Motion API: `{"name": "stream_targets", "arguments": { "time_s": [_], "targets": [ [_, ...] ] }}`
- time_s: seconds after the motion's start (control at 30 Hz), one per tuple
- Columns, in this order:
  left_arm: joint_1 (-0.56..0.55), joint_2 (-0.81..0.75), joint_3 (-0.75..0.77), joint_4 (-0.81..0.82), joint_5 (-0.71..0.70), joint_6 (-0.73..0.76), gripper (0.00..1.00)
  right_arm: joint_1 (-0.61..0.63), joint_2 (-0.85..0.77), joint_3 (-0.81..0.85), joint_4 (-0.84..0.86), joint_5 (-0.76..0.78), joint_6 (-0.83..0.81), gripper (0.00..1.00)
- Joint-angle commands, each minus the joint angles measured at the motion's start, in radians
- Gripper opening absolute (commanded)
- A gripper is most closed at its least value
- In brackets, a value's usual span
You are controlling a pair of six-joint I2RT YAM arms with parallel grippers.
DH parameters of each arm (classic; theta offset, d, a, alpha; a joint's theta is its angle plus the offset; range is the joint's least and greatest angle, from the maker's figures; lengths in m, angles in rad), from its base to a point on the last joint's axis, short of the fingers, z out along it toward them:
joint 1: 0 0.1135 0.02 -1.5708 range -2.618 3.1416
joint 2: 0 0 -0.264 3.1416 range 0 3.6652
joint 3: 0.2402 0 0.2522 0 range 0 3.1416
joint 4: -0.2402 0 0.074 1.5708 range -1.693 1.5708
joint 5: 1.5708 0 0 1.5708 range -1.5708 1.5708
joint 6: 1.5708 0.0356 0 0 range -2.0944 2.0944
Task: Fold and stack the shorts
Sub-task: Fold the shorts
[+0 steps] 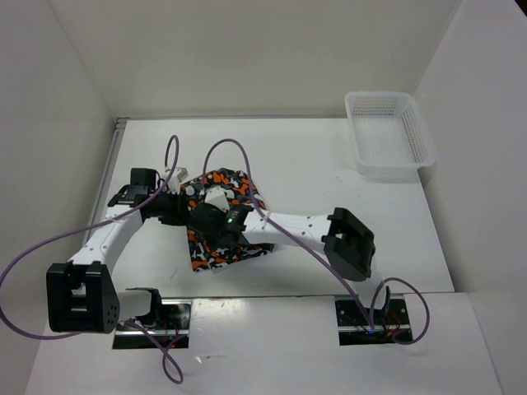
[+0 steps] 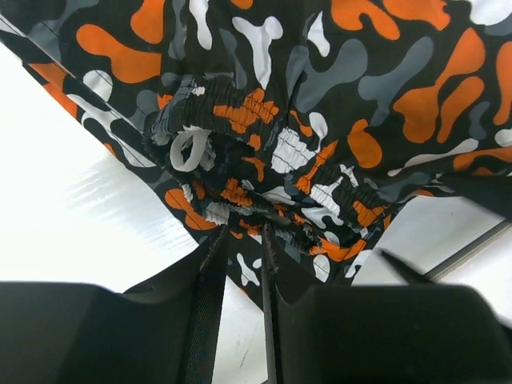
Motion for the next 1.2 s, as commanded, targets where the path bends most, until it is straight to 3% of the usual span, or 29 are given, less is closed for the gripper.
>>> {"name": "stream_targets", "arguments": {
  "time_s": [0.0, 0.2, 0.3, 0.33, 0.47, 0.53, 0.7, 1.0, 1.07, 1.1, 1.17],
  "targets": [
    [0.019, -0.039, 0.027, -0.014, 0.011, 0.004, 0.30, 0.033, 0.050, 0.041, -0.026, 0.100, -0.010, 0.68],
    [0.073, -0.070, 0.072, -0.037, 0.002, 0.004, 0.32, 0.033, 0.111, 0.041, -0.003, 0.166, 0.001, 0.67],
    [0.082, -0.080, 0.081, -0.047, 0.011, 0.004, 0.32, 0.033, 0.134, 0.063, -0.003, 0.229, 0.034, 0.50],
    [0.082, -0.089, 0.081, -0.047, 0.020, 0.004, 0.32, 0.033, 0.134, 0.063, -0.003, 0.229, 0.034, 0.35],
    [0.092, -0.099, 0.071, -0.057, 0.020, 0.004, 0.32, 0.033, 0.111, 0.063, 0.009, 0.229, 0.034, 0.08],
    [0.092, -0.099, 0.070, -0.057, 0.020, 0.004, 0.32, 0.033, 0.070, 0.052, 0.009, 0.229, 0.034, 0.01],
    [0.110, -0.108, 0.070, -0.057, 0.020, 0.004, 0.32, 0.033, -0.059, 0.061, 0.028, 0.180, -0.012, 0.00],
    [0.153, -0.131, 0.121, -0.086, 0.040, 0.004, 0.32, 0.033, -0.111, 0.168, 0.048, 0.085, -0.071, 0.00],
    [0.179, -0.140, 0.121, -0.095, 0.049, 0.004, 0.32, 0.033, -0.070, 0.168, 0.028, 0.100, -0.071, 0.12],
    [0.179, -0.140, 0.130, -0.104, 0.049, 0.004, 0.32, 0.033, -0.059, 0.159, 0.017, 0.121, -0.062, 0.30],
    [0.202, -0.149, 0.130, -0.104, 0.049, 0.004, 0.32, 0.033, -0.039, 0.136, 0.017, 0.146, -0.062, 0.40]
  ]
}}
